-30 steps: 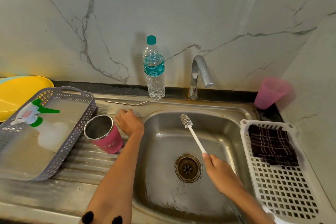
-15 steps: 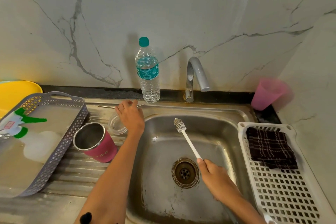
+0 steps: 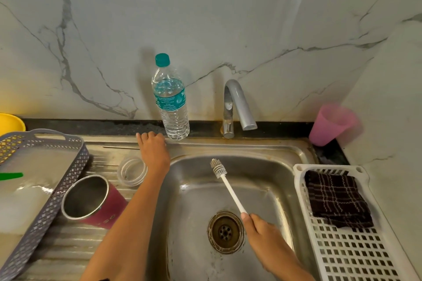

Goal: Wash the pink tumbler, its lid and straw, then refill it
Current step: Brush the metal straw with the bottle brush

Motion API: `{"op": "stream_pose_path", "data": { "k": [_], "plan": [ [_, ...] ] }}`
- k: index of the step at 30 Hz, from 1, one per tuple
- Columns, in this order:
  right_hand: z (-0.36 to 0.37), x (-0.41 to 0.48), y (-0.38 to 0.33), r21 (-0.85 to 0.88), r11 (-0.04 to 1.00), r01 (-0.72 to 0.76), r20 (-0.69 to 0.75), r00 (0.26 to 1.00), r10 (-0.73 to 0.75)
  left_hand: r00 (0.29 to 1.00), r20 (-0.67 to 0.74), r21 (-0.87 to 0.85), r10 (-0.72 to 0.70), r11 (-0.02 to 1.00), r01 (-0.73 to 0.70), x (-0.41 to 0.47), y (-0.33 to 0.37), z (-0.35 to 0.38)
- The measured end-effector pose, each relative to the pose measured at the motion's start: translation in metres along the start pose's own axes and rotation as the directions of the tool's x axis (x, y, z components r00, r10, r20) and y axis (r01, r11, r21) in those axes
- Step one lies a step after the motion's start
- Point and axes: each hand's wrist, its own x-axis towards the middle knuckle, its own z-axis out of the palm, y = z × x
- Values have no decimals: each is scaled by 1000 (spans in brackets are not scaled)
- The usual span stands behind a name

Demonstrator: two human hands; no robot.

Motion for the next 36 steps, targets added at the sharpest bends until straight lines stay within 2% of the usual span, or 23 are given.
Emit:
{"op": "stream_pose_path", "data": {
  "k": [6,9,15,20,23,26,31,36],
  "plan": [
    [2,2,6,13,1000,-7,-8,1000,7,983,-134,-9,124,992,-127,-6,0,-14],
    [2,-1,7,21,1000,1,-13,1000,-1,944,-273,-66,187,975,-212,-9,-3,-26],
    [3,-7,3,22,999,24,-22,999,-23,877,-435,-169,204,938,-303,-36,-2,-56],
    [-1,-18,2,28,999,36,-42,999,-34,790,-571,-285,223,849,-445,-87,7,-101],
    [-5,-25,3,40,998,46,-62,997,-44,804,-568,-458,177,744,-487,-127,13,-131],
    [-9,-37,6,48,996,76,-79,994,-72,845,-521,-621,120,626,-472,-156,17,-148],
    [-15,-61,10,110,980,166,-92,983,-156,932,-357,-864,-65,403,-303,-178,25,-161],
    [-15,-80,12,133,967,218,-51,976,-213,965,-185,-962,-188,237,-138,-190,33,-157]
  ]
}}
